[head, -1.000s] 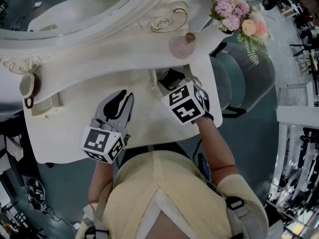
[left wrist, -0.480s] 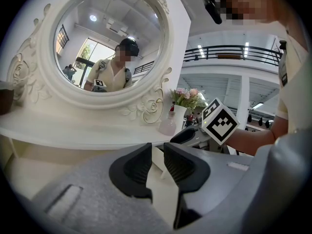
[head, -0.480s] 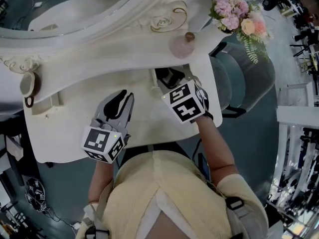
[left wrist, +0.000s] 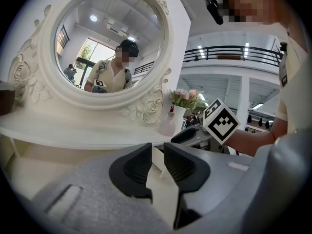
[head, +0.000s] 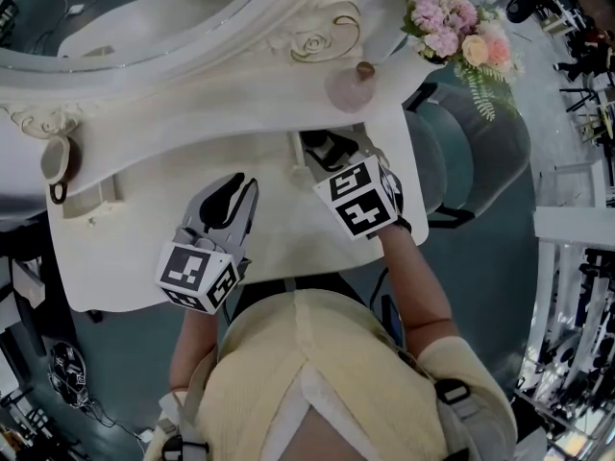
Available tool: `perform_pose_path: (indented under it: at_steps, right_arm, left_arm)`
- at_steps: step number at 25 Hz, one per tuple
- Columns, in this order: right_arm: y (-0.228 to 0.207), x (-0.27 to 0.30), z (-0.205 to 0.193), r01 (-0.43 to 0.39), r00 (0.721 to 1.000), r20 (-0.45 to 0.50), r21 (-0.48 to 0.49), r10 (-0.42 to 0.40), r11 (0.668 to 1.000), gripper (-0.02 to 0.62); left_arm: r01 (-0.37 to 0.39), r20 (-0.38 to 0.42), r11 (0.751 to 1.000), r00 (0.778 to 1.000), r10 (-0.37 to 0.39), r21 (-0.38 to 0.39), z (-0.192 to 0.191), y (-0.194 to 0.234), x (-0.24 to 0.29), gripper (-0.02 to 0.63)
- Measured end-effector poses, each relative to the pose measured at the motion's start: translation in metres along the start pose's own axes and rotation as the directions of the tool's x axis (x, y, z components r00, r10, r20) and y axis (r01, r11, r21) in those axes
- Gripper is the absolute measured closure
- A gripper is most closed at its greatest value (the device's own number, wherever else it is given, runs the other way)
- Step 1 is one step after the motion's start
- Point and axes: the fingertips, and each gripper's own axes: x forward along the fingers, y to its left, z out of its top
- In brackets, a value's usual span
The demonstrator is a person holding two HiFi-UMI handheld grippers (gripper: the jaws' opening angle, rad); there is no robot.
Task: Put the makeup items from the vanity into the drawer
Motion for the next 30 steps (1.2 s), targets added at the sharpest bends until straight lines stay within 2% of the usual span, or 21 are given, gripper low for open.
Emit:
perform_pose_path:
  at_steps: [13, 20, 30]
  right_arm:
    - [0.0, -0.023, 0.011, 0.011, 0.997, 0.078, 0.05, -0.015, 0.999, 0.426]
    - [-0.002, -0.041, 0.019, 0.028, 0.988, 0.15, 0.078, -0.039, 0.997, 0.465]
    - [0.005, -0.059, 0.02, 0.029, 0.981, 0.189, 0.103, -0.048, 0.994, 0.521]
  left_arm:
    - [-0.036, 0.037, 0.999, 0.999, 0.036, 0.002, 0.014, 0.008, -0.012, 0.535]
    - [-0.056, 0.058, 0.998, 0.997, 0.057, -0.013, 0.019, 0.015, -0.018, 0.535]
    - [-0.064, 0.094, 0.998, 0.993, 0.064, -0.005, 0.037, 0.015, -0.029, 0.537]
